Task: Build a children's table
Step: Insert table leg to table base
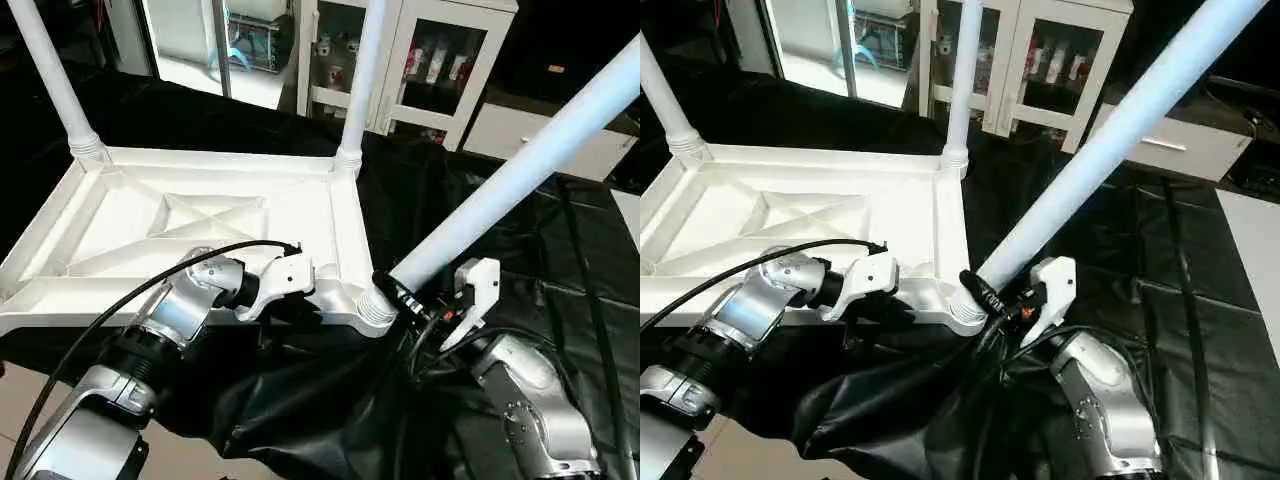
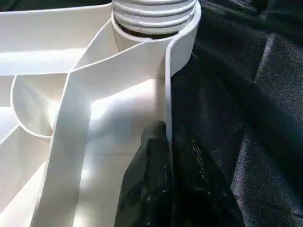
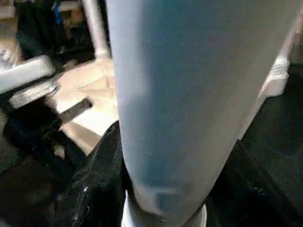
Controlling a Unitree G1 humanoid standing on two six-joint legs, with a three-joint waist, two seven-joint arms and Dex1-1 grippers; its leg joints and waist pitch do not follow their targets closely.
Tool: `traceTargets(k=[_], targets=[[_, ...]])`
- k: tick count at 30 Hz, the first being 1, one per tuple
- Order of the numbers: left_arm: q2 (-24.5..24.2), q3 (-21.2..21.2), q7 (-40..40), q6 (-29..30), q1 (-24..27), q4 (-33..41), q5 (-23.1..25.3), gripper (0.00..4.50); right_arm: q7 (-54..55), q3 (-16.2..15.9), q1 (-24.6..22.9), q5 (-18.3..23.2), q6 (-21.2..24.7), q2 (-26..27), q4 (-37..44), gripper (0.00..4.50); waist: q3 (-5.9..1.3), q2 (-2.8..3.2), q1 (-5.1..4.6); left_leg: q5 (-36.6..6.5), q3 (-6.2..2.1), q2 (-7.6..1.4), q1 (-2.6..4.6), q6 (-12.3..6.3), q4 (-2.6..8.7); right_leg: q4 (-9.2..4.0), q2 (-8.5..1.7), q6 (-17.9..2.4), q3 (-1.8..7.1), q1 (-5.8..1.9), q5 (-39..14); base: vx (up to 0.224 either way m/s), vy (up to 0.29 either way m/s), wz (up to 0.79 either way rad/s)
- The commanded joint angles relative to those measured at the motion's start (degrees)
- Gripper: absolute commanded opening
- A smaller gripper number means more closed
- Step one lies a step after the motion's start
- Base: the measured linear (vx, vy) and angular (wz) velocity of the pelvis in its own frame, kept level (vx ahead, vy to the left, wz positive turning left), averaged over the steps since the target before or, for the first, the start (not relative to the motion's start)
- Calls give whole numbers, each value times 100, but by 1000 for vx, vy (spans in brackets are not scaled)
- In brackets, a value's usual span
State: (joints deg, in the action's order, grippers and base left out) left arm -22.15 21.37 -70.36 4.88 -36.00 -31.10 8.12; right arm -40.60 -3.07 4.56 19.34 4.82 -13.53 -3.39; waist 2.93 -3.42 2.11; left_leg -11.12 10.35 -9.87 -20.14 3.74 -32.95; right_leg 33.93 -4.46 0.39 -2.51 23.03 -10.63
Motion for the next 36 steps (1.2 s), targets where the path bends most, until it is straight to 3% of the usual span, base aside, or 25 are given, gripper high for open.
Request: traceTargets(k=[1,9,10,13,16,22,29,32,35,36], targets=[[-66,65,176,101,146,-194,91,0,-140,-266,-195,-423,307,-188,-367,186,-159,0,4,-2204,-175,-355,-2,-102,520,-582,-441,-723,278,-105,-2951,0,0,0],[-77,71,161,132,162,-161,88,0,-294,-550,-139,-478,702,-426,-367,186,-166,-17,-11,-2430,-202,-363,14,-70,536,-610,-443,-647,272,-84,-3121,0,0,0],[-77,72,159,142,169,-146,86,0,-289,-559,-121,-472,761,-440,-365,186,-170,-40,-18,-2455,-201,-364,15,-67,538,-613,-438,-648,268,-83,-3105,0,0,0],[-82,76,146,158,175,-130,83,0,-224,-620,5,-544,1008,-515,-429,186,-168,-9,-24,-2477,-211,-371,16,-36,557,-606,-436,-673,260,-90,-3020,0,0,0],[-89,86,121,167,181,-124,81,0,-270,-765,224,-710,1238,-623,-550,186,-174,-23,-48,-2513,-219,-363,5,-10,566,-610,-435,-650,250,-111,-3042,0,0,0],[-91,110,120,189,186,-106,73,0,-439,-1026,497,-799,1566,-773,-615,185,-172,-56,-51,-2588,-227,-366,27,7,564,-649,-448,-552,248,-84,-3319,0,0,0],[-97,109,151,201,204,-90,70,0,-523,-1293,494,-839,1915,-765,-662,185,-175,-62,-34,-2604,-217,-371,39,14,568,-653,-446,-561,258,-63,-3225,0,0,0],[-98,111,157,195,196,-105,73,0,-393,-1269,515,-893,1856,-667,-905,185,-181,-52,-33,-2602,-220,-369,43,24,571,-662,-452,-534,260,-54,-3277,0,0,0],[-97,116,155,192,187,-118,74,0,-101,-1054,590,-822,1790,-474,-1189,185,-173,-43,-66,-2837,-254,-361,50,93,583,-690,-455,-463,239,-34,-3554,0,0,0],[-95,116,158,187,183,-125,75,0,56,-914,619,-794,1671,-386,-1315,185,-148,-43,-93,-3131,-284,-351,65,142,590,-733,-450,-361,207,-16,-3847,0,0,0]])
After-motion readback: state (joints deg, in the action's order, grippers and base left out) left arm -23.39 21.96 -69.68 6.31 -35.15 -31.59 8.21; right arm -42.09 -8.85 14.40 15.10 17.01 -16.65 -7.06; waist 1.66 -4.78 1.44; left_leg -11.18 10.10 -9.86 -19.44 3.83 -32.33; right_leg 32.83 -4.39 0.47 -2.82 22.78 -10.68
